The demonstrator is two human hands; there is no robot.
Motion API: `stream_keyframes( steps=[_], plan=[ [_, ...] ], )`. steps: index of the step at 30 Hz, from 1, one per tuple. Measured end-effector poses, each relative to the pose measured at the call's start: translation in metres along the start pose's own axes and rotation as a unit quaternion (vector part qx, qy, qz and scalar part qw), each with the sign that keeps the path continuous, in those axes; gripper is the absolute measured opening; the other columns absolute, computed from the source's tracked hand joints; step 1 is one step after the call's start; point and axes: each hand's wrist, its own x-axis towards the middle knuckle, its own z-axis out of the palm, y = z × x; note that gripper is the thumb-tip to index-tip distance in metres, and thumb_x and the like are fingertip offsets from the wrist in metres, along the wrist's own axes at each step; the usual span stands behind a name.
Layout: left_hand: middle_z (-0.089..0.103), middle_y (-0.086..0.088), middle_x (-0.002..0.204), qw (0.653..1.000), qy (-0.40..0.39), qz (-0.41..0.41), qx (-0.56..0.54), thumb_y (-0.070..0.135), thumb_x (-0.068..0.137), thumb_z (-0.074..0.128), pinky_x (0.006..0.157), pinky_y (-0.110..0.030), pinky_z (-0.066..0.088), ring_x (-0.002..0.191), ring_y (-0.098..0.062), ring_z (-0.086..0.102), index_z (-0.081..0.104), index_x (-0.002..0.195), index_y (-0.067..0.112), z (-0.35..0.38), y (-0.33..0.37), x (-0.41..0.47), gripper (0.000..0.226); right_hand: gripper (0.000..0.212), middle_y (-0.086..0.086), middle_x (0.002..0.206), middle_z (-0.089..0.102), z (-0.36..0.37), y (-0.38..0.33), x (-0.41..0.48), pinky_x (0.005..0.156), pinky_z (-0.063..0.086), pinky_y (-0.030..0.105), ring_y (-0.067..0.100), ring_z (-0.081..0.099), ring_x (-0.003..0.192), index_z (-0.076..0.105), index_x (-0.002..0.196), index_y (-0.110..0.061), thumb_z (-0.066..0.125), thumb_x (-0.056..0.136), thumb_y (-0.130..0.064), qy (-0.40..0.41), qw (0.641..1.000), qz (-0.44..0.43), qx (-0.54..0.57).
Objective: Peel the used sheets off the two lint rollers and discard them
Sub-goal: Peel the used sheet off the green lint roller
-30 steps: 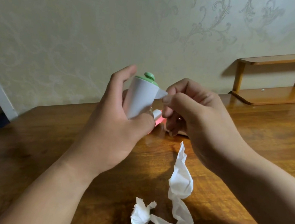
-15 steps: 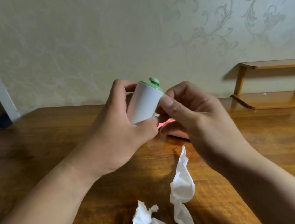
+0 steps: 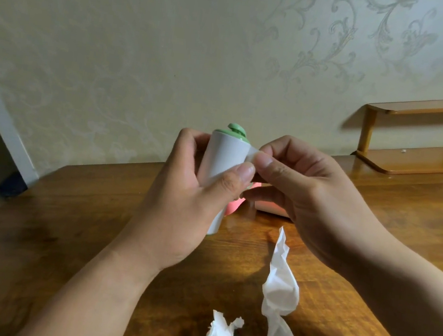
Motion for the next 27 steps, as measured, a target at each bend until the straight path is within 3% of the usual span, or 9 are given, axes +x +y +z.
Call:
stream_keyframes(
  steps=[3, 7, 12, 14, 16, 18, 22, 25, 27],
  plan=[
    [0.071, 0.008, 0.118, 1.000, 0.012, 0.003, 0.007, 0.057, 0.091, 0.074, 0.071, -0.021, 0.062, 0.104, -0.010, 0.077, 0.060, 0.129, 0.034, -0.001, -0.001, 0.001, 0.047, 0.028, 0.014, 0.101, 0.081, 0.000, 0.000, 0.000, 0.097, 0.065, 0.056, 0.033, 0.080, 0.102, 0.070, 0.103, -0.004, 0.067, 0.096, -0.030, 0.016, 1.000, 0.007, -0.010],
    [0.073, 0.002, 0.118, 0.999, 0.020, -0.030, -0.025, 0.066, 0.090, 0.068, 0.068, -0.023, 0.061, 0.100, -0.015, 0.077, 0.069, 0.125, 0.040, -0.004, -0.001, 0.003, 0.044, 0.013, 0.010, 0.103, 0.083, 0.000, 0.000, 0.000, 0.091, 0.067, 0.040, 0.031, 0.080, 0.108, 0.069, 0.100, -0.008, 0.064, 0.106, -0.018, 0.032, 0.999, 0.011, 0.001],
    [0.075, 0.003, 0.109, 0.997, 0.051, -0.040, -0.048, 0.079, 0.082, 0.064, 0.069, -0.034, 0.065, 0.093, -0.021, 0.078, 0.063, 0.126, 0.040, 0.007, -0.007, 0.001, 0.059, 0.012, 0.015, 0.105, 0.082, 0.002, 0.004, 0.002, 0.099, 0.064, 0.056, 0.032, 0.080, 0.107, 0.069, 0.099, -0.010, 0.066, 0.107, -0.018, 0.057, 0.998, 0.010, -0.011],
    [0.075, 0.005, 0.111, 0.996, 0.067, -0.024, -0.045, 0.088, 0.073, 0.074, 0.070, -0.043, 0.069, 0.093, -0.021, 0.081, 0.056, 0.130, 0.037, 0.010, -0.009, 0.001, 0.078, 0.014, 0.012, 0.102, 0.082, 0.003, 0.002, 0.001, 0.097, 0.064, 0.054, 0.030, 0.081, 0.105, 0.069, 0.099, -0.011, 0.066, 0.100, -0.024, 0.059, 0.998, 0.011, -0.010],
    [0.075, 0.010, 0.112, 0.996, 0.085, -0.005, -0.007, 0.093, 0.065, 0.074, 0.072, -0.040, 0.069, 0.096, -0.016, 0.080, 0.056, 0.127, 0.036, 0.008, -0.010, 0.002, 0.085, 0.015, 0.013, 0.101, 0.082, 0.001, 0.001, 0.001, 0.096, 0.064, 0.052, 0.031, 0.081, 0.104, 0.068, 0.100, -0.010, 0.064, 0.099, -0.024, 0.058, 0.998, 0.015, -0.001],
    [0.076, 0.009, 0.111, 0.996, 0.092, 0.007, 0.001, 0.088, 0.072, 0.075, 0.073, -0.036, 0.066, 0.098, -0.015, 0.079, 0.064, 0.121, 0.037, 0.004, -0.010, 0.003, 0.071, 0.011, 0.018, 0.105, 0.082, 0.000, 0.000, 0.000, 0.095, 0.065, 0.051, 0.032, 0.081, 0.106, 0.066, 0.099, -0.010, 0.062, 0.104, -0.020, 0.061, 0.998, 0.018, 0.002],
    [0.080, 0.007, 0.106, 0.992, 0.097, -0.009, -0.080, 0.066, 0.094, 0.065, 0.068, -0.027, 0.061, 0.093, -0.011, 0.078, 0.078, 0.111, 0.045, -0.003, -0.009, 0.008, 0.029, 0.016, 0.016, 0.105, 0.083, 0.000, 0.002, 0.001, 0.094, 0.066, 0.048, 0.028, 0.082, 0.104, 0.066, 0.097, -0.011, 0.059, 0.111, -0.014, 0.090, 0.995, 0.018, -0.026],
    [0.079, 0.004, 0.096, 0.991, 0.109, -0.019, -0.080, 0.071, 0.101, 0.048, 0.063, -0.029, 0.062, 0.079, -0.006, 0.077, 0.077, 0.103, 0.051, 0.003, -0.010, 0.005, 0.036, 0.014, 0.018, 0.107, 0.083, 0.002, 0.004, 0.002, 0.091, 0.067, 0.046, 0.029, 0.082, 0.106, 0.068, 0.095, -0.016, 0.062, 0.107, -0.020, 0.075, 0.997, 0.015, -0.014],
    [0.078, 0.007, 0.097, 0.989, 0.123, -0.008, -0.076, 0.086, 0.091, 0.052, 0.062, -0.027, 0.062, 0.079, -0.005, 0.078, 0.070, 0.108, 0.049, 0.008, -0.010, 0.004, 0.044, 0.013, 0.023, 0.105, 0.082, 0.007, 0.004, 0.002, 0.084, 0.067, 0.037, 0.030, 0.083, 0.103, 0.069, 0.092, -0.018, 0.063, 0.103, -0.020, 0.067, 0.997, 0.015, 0.017]
  ],
)
